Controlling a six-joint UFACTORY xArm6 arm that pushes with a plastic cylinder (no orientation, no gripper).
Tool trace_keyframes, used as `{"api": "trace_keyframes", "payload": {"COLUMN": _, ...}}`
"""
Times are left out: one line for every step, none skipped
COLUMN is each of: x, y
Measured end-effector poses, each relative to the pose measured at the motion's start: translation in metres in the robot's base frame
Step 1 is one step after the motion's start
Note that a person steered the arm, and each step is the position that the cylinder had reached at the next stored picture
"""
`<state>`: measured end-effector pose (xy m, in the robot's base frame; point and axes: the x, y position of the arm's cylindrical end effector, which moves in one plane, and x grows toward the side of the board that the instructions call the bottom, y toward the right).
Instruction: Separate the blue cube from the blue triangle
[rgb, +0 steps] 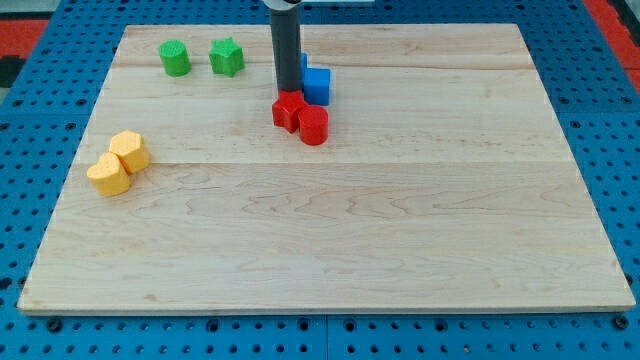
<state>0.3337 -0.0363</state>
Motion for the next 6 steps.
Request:
{"api": "trace_keyframes", "payload": {"x": 0.021, "y": 0.0}}
{"api": "trace_keyframes", "payload": {"x": 0.028, "y": -0.02}}
{"api": "trace_keyframes", "payload": {"x": 0.022, "y": -0.021}}
{"api": "trace_keyframes", "payload": {"x": -0.013, "y": 0.003}}
{"api": "trace_keyframes", "payload": {"x": -0.031, "y": 0.032}}
{"api": "trace_keyframes", "payload": {"x": -0.031, "y": 0.078}}
